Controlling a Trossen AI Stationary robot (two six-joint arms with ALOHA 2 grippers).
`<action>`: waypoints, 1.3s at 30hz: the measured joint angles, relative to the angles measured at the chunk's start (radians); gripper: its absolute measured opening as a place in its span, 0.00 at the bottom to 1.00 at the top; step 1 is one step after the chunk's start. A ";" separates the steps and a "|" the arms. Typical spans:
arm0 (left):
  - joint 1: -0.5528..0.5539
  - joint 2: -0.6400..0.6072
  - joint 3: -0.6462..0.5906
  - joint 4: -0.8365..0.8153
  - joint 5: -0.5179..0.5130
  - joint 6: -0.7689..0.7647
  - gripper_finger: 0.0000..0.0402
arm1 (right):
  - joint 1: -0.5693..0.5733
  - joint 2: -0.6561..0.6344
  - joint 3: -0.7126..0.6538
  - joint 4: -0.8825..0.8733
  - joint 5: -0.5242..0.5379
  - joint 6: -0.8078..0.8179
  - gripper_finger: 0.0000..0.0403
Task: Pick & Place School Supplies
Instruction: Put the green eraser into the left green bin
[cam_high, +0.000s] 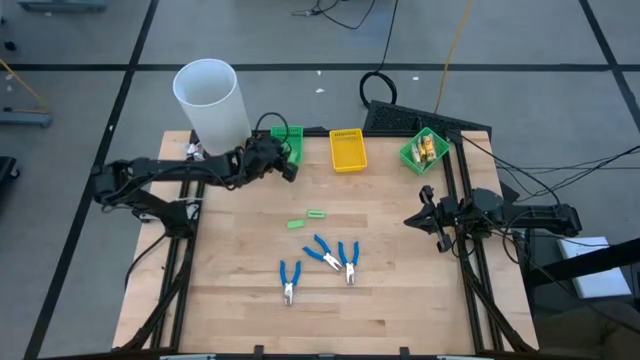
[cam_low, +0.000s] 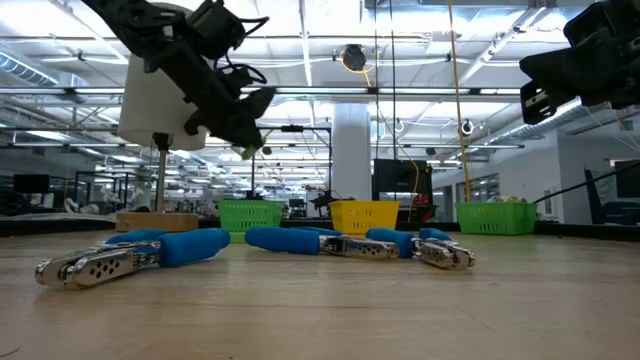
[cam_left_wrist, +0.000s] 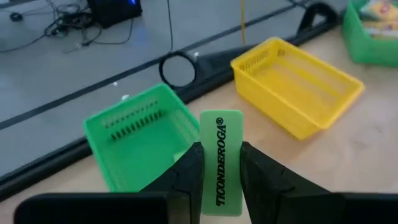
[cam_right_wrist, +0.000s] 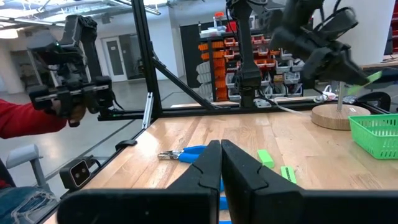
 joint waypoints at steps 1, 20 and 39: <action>0.005 0.009 0.000 0.026 0.000 -0.002 0.22 | 0.000 0.000 0.000 0.000 0.000 0.000 0.01; 0.067 0.207 0.000 0.160 -0.054 0.022 0.22 | 0.000 0.000 0.000 -0.001 0.000 0.000 0.01; 0.073 0.230 0.000 0.189 -0.124 0.049 0.22 | 0.001 0.000 0.000 0.000 0.000 0.000 0.01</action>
